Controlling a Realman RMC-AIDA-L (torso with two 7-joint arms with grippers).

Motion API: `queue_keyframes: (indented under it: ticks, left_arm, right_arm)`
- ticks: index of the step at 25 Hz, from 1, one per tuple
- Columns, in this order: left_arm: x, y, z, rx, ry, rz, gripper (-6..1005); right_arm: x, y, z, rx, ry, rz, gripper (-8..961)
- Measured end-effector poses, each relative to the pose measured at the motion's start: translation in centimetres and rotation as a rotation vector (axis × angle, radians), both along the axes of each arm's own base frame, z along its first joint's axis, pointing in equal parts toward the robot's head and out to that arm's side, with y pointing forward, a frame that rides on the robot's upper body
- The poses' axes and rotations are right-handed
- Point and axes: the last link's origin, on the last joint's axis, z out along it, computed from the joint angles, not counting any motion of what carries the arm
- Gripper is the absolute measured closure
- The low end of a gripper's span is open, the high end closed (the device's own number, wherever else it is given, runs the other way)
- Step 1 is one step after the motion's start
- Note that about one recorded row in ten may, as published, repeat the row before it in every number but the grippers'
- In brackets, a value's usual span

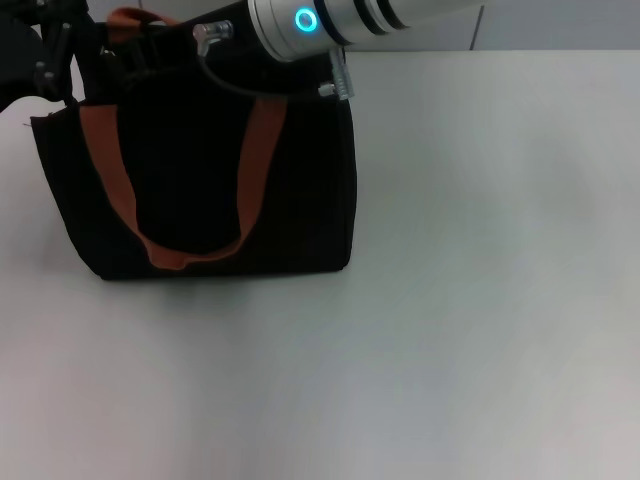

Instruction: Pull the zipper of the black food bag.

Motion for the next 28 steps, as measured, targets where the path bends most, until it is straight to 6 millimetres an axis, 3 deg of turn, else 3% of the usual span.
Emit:
queue_keyframes:
  ticks: [11, 19, 20, 25, 28]
  left_arm:
    - [-0.3, -0.2, 0.3, 0.009, -0.007, 0.007, 869]
    - [-0.6, -0.2, 1.0, 0.033, -0.015, 0.016, 865]
    - [-0.6, -0.1, 1.0, 0.034, -0.015, 0.016, 864]
    - [-0.5, -0.1, 0.9, 0.037, -0.013, 0.013, 861]
    - [-0.5, -0.1, 0.9, 0.039, -0.014, 0.014, 859]
  right_arm:
    - [2.7, 0.8, 0.7, 0.085, -0.155, -0.066, 954]
    - [5.5, 0.2, 3.9, 0.209, -0.196, -0.123, 953]
    - [6.6, -0.1, 5.0, 0.24, -0.176, -0.146, 953]
    - [8.1, -1.1, 7.7, 0.283, -0.044, -0.164, 952]
    - [8.4, -1.7, 8.3, 0.282, 0.012, -0.12, 922]
